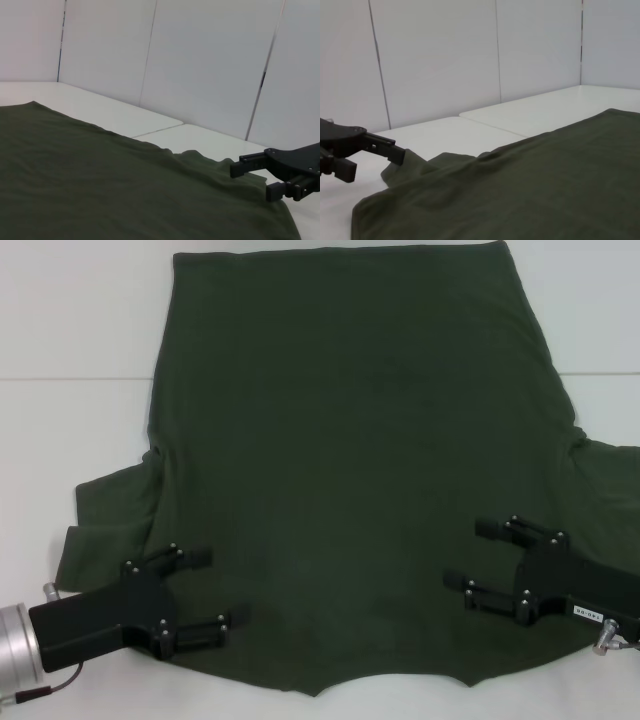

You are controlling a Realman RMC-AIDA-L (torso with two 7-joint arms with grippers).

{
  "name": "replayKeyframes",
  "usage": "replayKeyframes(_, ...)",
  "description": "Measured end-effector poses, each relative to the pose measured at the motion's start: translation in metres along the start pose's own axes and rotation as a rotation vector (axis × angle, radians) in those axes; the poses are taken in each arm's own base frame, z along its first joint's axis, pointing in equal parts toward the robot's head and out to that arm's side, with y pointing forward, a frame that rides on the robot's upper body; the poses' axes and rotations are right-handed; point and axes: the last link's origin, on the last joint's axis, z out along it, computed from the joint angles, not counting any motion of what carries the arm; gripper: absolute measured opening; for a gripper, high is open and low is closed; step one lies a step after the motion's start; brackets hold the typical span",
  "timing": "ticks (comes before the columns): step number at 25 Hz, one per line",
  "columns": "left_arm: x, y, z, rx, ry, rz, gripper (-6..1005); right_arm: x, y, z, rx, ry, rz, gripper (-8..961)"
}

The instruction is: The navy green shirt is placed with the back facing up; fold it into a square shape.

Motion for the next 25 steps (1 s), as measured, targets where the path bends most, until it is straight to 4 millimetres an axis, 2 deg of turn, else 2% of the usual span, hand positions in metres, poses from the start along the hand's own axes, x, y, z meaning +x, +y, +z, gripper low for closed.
replayKeyframes(11,-0.001,0.001,0.001,-0.001,0.005,-0.014,939,0.0,0.001,0.0,0.0,-0.007,0.005,866)
replayKeyframes(14,0.0,-0.003,-0.005,0.036,0.029,-0.083,939,0.0,0.001,0.0,-0.002,-0.007,0.007,866)
replayKeyframes(19,0.015,-0.034,-0.037,0.139,0.044,-0.413,938,0.0,0.001,0.0,-0.005,-0.005,0.007,866)
replayKeyframes(23,0.026,-0.055,-0.063,0.21,-0.04,-0.548,938,0.0,0.002,0.0,-0.006,-0.003,0.006,866)
replayKeyframes(25,0.028,-0.061,-0.07,0.244,-0.072,-0.574,938,0.0,0.002,0.0,-0.008,-0.002,0.007,866)
